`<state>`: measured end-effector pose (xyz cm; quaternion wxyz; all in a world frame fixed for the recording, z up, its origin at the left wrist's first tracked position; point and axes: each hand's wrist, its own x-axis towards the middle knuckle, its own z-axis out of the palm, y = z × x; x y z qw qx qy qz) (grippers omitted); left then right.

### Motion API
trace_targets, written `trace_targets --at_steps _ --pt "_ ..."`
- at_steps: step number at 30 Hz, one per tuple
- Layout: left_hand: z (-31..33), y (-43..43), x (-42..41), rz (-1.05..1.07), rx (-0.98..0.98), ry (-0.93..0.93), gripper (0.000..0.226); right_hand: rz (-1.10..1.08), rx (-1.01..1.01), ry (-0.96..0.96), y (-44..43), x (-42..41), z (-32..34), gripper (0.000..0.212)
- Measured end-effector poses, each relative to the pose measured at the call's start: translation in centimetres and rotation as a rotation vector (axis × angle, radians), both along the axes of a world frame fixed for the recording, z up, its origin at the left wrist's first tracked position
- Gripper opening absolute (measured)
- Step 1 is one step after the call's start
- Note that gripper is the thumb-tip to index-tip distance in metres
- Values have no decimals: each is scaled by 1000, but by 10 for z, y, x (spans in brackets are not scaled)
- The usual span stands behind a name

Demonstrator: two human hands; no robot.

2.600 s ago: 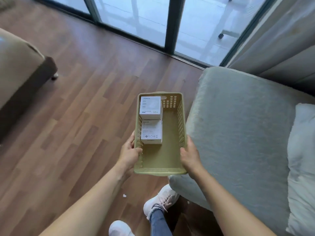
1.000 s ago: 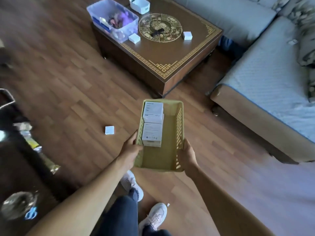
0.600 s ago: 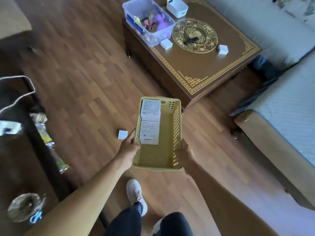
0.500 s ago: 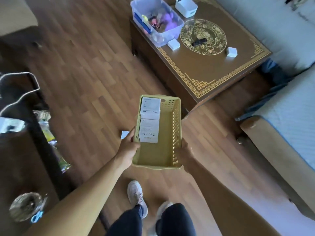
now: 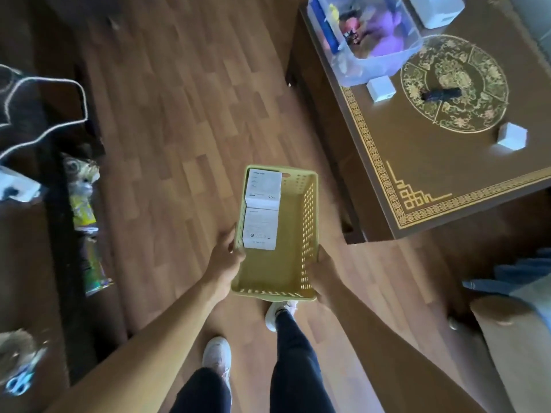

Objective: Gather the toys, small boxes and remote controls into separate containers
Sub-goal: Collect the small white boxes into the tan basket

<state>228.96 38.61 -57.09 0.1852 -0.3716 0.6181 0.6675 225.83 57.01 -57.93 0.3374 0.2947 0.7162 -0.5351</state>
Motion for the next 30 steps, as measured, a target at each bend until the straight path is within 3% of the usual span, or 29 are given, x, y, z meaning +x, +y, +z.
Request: trace_targets --at_steps 10,15,18,21,26,30 --pt "-143 -15 -99 66 -48 -28 71 161 5 -27 -17 -126 -151 39" --pt "-256 -42 -122 13 9 -82 60 179 33 -19 -35 -156 -257 38" --pt "-333 -58 -126 105 -7 -143 56 198 79 -1 -40 -170 -329 42" --pt "-407 -72 -109 70 -231 -266 57 220 137 23 -37 -174 -397 49" --pt "-507 -70 -61 -369 -585 -411 71 216 158 61 -37 -171 -474 47" --pt "-563 -58 -40 -546 -733 -480 90 221 130 65 -37 -165 -519 45"
